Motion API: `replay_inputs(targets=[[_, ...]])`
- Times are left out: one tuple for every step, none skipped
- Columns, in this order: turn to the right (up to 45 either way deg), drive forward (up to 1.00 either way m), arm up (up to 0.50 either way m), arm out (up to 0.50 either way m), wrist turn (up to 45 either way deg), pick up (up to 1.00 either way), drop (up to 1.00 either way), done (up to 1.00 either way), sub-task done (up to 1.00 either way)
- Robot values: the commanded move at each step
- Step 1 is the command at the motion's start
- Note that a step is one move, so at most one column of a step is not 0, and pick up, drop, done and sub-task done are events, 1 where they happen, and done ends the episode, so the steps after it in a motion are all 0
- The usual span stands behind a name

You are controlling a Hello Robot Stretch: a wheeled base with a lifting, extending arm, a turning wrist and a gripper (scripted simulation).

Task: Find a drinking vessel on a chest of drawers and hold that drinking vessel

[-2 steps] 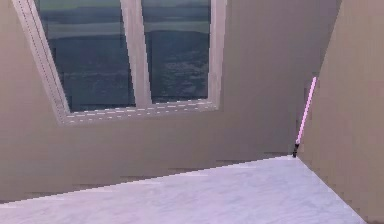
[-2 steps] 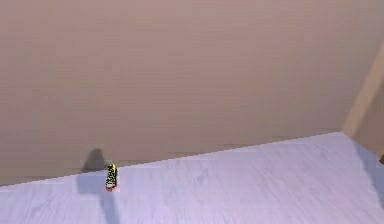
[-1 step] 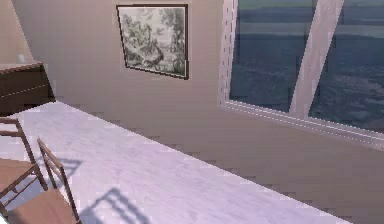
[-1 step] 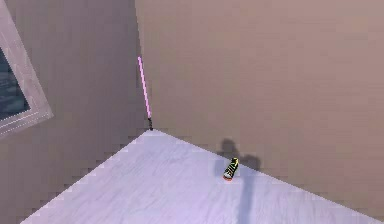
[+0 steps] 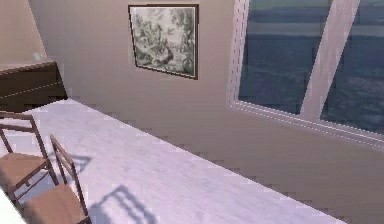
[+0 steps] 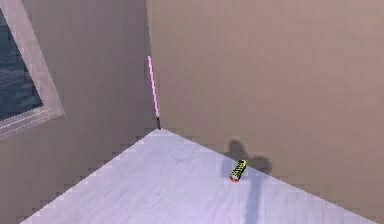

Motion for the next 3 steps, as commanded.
replay_inputs(targets=[[-3.0,0.00,0.00,0.00,0.0,0.00,0.00,0.00,0.00],[0.0,1.00,0.00,0.00,0.0,0.00,0.00,0.00,0.00],[-45.0,0.00,0.00,0.00,0.0,0.00,0.00,0.00,0.00]])
